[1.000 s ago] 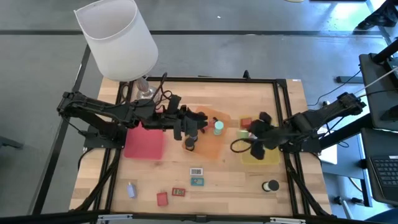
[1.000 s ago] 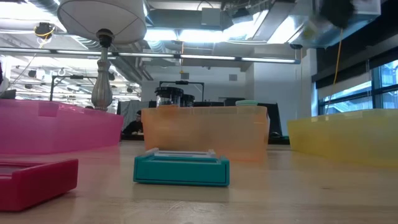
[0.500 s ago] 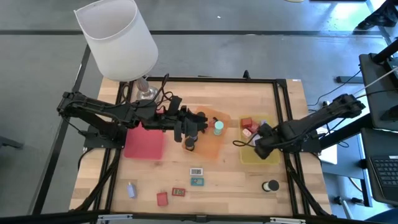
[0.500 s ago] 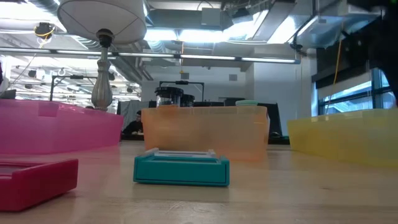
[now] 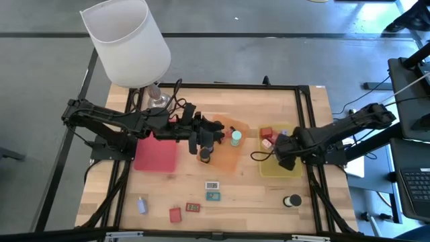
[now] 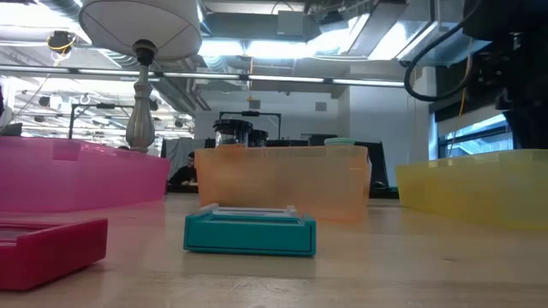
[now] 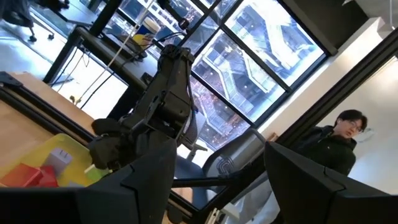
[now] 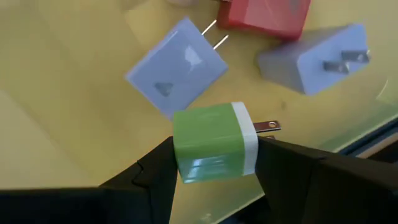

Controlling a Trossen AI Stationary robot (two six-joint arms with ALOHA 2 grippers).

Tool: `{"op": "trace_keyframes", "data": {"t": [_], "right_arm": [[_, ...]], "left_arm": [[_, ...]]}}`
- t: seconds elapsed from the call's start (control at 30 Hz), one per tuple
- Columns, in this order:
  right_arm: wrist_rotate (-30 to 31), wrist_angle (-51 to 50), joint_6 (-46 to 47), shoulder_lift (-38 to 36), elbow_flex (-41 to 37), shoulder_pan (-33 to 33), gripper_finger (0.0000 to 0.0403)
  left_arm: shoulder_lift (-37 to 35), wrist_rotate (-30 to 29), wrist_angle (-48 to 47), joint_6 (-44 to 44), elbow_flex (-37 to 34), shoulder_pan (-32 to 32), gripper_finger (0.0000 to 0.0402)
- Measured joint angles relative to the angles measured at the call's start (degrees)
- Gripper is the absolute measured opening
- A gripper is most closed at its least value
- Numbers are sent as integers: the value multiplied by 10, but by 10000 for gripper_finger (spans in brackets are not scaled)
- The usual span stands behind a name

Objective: Pick & Place Office items
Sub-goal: Put the green charger adapter into the yellow bin

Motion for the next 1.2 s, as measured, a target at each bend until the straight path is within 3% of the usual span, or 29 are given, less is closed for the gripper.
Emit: {"op": "trace_keyframes", "data": {"t": [0.67,0.93,1.2], "right_arm": [[-4,32,-229,171,0,-81,189],[-7,52,-232,186,0,-92,194],[-29,52,-181,186,0,-93,260]], "left_arm": [[0,16,0,0,0,-1,239],[0,17,0,0,0,-1,239],[-10,44,1,-1,0,-1,239]]}}
